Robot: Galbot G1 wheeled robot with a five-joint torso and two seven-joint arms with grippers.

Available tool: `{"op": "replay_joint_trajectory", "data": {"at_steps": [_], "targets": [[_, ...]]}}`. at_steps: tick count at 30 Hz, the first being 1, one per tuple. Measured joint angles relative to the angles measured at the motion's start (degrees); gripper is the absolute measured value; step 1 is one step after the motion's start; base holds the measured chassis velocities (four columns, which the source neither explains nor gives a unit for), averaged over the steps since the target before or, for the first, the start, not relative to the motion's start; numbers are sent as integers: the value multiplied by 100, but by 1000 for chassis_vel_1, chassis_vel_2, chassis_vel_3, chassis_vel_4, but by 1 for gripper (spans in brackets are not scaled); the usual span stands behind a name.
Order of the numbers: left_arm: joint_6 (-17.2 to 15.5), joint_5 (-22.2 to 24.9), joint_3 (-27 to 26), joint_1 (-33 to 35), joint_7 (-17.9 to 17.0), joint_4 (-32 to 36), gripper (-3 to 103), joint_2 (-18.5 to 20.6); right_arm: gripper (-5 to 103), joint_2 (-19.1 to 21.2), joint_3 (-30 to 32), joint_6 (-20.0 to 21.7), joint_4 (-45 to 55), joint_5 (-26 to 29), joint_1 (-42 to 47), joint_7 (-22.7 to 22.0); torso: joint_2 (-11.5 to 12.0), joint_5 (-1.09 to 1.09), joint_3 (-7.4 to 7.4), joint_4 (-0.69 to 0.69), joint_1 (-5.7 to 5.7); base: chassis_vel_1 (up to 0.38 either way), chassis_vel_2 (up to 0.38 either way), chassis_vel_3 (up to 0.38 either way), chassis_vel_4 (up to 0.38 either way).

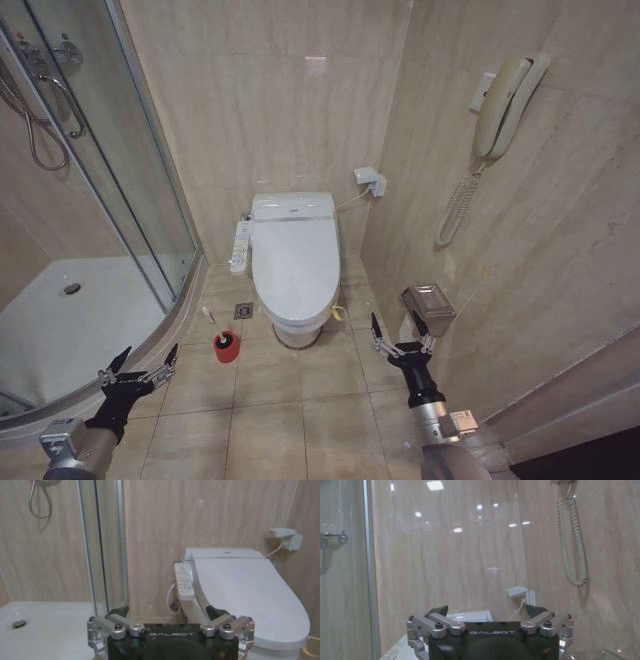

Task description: Open the toilet lid, clean the toilet bowl with a toilet brush, close the toilet lid, and flush.

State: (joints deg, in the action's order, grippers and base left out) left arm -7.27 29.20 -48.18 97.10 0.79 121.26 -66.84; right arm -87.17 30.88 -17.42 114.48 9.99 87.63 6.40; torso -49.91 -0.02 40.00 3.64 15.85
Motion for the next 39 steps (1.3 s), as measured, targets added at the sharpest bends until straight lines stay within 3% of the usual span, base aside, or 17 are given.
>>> {"op": "replay_joint_trajectory", "data": {"at_steps": [14, 39], "targets": [[0, 0, 0, 0, 0, 0, 100, 0, 100, 15, 44, 11, -31, 65, 0, 252, 0, 0, 0, 0, 0, 0, 0, 0, 0], [0, 0, 0, 1, 0, 0, 100, 0, 100, 68, 143, -293, -40, 226, -23, 229, 0, 1, -1, 0, -3, -82, 71, 76, -74]]}}
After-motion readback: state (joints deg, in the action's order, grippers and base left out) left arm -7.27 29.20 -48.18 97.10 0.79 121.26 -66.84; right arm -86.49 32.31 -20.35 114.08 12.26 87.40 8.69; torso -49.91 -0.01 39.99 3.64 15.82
